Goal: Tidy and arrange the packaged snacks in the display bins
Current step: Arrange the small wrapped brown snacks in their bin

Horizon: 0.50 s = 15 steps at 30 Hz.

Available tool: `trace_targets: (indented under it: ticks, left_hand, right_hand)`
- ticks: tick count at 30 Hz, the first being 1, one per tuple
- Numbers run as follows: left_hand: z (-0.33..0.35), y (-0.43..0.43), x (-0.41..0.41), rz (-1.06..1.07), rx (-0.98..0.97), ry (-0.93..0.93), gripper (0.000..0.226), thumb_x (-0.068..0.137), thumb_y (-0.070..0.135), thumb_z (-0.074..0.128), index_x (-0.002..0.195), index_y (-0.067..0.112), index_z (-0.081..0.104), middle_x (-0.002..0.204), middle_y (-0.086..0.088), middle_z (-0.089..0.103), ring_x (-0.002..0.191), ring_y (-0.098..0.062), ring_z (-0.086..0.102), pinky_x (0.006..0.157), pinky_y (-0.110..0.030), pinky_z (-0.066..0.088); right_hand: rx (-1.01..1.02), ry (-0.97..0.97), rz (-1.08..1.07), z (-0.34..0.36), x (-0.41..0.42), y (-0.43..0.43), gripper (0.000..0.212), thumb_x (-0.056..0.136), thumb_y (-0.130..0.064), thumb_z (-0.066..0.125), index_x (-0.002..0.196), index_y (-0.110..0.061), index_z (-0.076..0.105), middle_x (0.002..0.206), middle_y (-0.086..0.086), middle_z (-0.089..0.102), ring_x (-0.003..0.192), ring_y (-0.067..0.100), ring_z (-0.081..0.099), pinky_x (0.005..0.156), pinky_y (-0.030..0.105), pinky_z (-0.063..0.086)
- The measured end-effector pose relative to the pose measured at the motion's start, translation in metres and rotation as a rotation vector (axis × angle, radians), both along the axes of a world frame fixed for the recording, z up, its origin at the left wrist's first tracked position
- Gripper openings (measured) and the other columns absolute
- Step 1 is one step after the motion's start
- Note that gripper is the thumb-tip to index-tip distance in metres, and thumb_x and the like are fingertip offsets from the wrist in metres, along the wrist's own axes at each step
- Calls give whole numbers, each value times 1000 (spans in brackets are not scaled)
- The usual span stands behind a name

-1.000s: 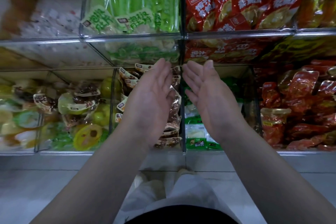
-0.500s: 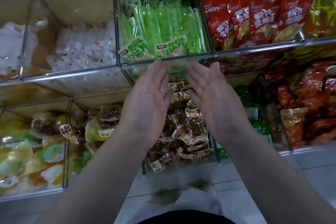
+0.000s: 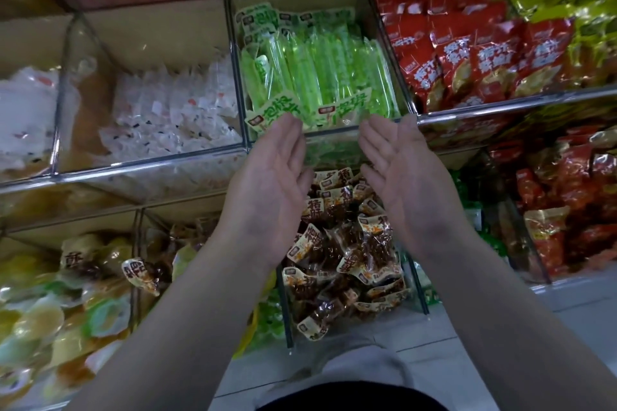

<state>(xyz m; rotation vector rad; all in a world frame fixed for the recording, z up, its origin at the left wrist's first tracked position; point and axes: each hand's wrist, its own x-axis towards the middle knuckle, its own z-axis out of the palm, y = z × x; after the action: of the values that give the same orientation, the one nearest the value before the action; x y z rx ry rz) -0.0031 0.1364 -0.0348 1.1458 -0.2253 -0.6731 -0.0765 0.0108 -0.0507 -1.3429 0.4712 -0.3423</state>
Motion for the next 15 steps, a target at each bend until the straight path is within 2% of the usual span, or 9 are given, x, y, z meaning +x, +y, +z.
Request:
trace_targets:
  ticks: [3,7,9,11,15]
  left_hand:
    - [4,-8,9,21,10,-12,71,90,43,37,154,20,18,157,5,29,143,-10,28,106,-27,28]
    - [9,-19,24,40,34,-6,58,100,40,30,154,19,20,155,6,32,142,-10,30,106,-28,29]
    - [11,-26,31,45,24,15,55,102,38,27,153,18,22,150,11,36,138,-7,34,103,-26,32]
    - [10,-34,36,42,26,32,55,103,38,26,153,18,21,152,8,35,138,-8,33,103,-26,31]
    - [5,-47,37,50,62,62,59,101,40,29,154,15,19,158,1,27,144,-13,27,108,-30,27]
  right_hand:
    - [-20,6,0,8,12,-12,87,77,-66,26,150,-18,31,152,-5,40,133,3,42,112,28,33]
    - [-19,-2,1,16,29,-25,70,94,-58,20,151,-17,29,153,-3,38,134,5,41,114,31,32]
    - [-31,-3,18,19,34,-32,81,85,-64,25,150,-18,30,153,-3,38,135,5,41,113,30,32]
    - [-37,6,22,19,39,-40,89,75,-66,29,150,-18,31,153,-4,39,134,5,41,112,28,34]
    - [-43,40,29,16,43,-54,89,75,-65,28,150,-18,30,154,-3,37,135,8,40,112,30,33]
